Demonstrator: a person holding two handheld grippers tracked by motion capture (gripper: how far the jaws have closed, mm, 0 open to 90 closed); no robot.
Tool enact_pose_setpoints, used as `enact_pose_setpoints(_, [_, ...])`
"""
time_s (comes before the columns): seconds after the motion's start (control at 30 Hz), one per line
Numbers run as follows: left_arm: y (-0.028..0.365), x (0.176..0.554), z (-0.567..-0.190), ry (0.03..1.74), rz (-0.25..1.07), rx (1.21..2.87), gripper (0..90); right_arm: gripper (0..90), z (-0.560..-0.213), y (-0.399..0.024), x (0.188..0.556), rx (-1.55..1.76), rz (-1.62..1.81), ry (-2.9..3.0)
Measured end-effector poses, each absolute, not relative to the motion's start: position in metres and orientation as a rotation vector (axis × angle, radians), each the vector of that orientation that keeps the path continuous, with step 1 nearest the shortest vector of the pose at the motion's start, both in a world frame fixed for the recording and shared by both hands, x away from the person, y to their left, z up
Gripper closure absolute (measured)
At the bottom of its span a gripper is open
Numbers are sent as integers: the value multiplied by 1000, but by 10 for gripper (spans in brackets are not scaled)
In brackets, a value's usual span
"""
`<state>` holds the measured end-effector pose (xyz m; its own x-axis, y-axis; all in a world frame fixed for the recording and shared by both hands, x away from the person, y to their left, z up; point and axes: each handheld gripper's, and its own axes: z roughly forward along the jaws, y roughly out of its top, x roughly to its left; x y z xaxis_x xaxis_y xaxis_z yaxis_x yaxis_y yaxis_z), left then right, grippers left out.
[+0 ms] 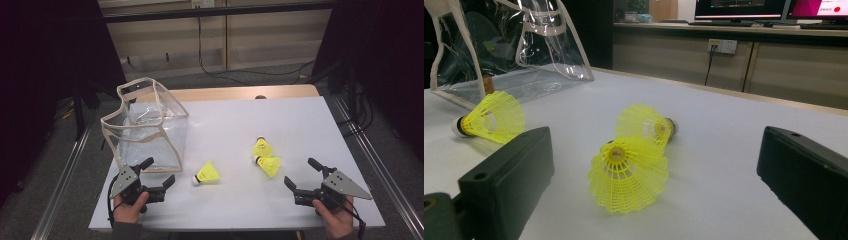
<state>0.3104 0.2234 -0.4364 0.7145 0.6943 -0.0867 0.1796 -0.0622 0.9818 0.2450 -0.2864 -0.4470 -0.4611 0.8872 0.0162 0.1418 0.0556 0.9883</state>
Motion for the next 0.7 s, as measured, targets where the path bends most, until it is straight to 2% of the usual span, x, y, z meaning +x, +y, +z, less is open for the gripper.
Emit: enact_pose_setpoints(0.7, [220, 310, -435, 713, 472, 1623, 16, 16, -446, -286, 245, 1035, 1463, 1688])
